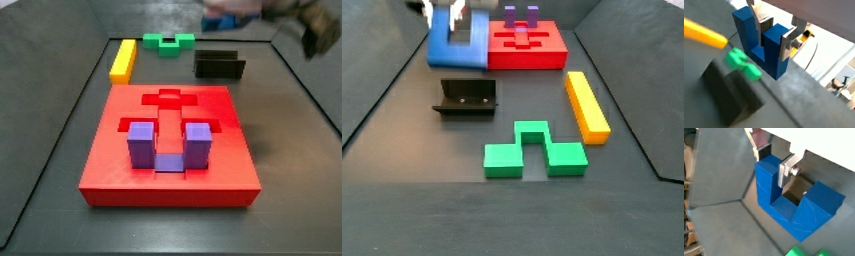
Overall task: Pick up the blue object. Move up. Place the blue object on the fixture. Regrasp the blue object. Move to above the board. Insert the blue object.
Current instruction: Move to above the board.
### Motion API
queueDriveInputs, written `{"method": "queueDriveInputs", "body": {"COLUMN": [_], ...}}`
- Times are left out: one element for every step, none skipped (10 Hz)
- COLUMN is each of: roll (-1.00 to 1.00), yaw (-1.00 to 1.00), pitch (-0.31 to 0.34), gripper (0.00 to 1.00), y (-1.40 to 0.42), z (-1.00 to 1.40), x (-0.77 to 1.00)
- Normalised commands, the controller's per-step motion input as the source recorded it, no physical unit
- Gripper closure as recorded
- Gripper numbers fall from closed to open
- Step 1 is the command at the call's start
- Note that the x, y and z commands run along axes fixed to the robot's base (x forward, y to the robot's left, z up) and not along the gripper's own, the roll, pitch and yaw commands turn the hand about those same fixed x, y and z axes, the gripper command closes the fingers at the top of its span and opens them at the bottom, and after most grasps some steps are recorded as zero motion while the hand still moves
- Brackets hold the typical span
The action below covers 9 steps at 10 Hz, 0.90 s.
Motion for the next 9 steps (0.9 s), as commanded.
{"method": "queueDriveInputs", "body": {"roll": [-0.06,-0.03,-0.02,-0.01,0.00,0.01,-1.00,-1.00,-1.00], "yaw": [-0.04,-0.03,-0.01,0.00,0.01,0.02,-0.13,-0.13,-0.11], "pitch": [0.017,0.046,0.054,0.059,0.067,0.076,0.123,0.125,0.094], "gripper": [1.00,1.00,1.00,1.00,1.00,1.00,1.00,1.00,1.00], "y": [0.02,0.02,0.02,0.00,0.00,-0.01,-1.40,-1.40,-1.40], "z": [1.40,1.40,1.40,0.86,0.47,0.24,0.30,0.28,0.30], "x": [-0.03,-0.03,-0.04,-0.03,0.00,0.02,-1.25,-1.26,-1.40]}}
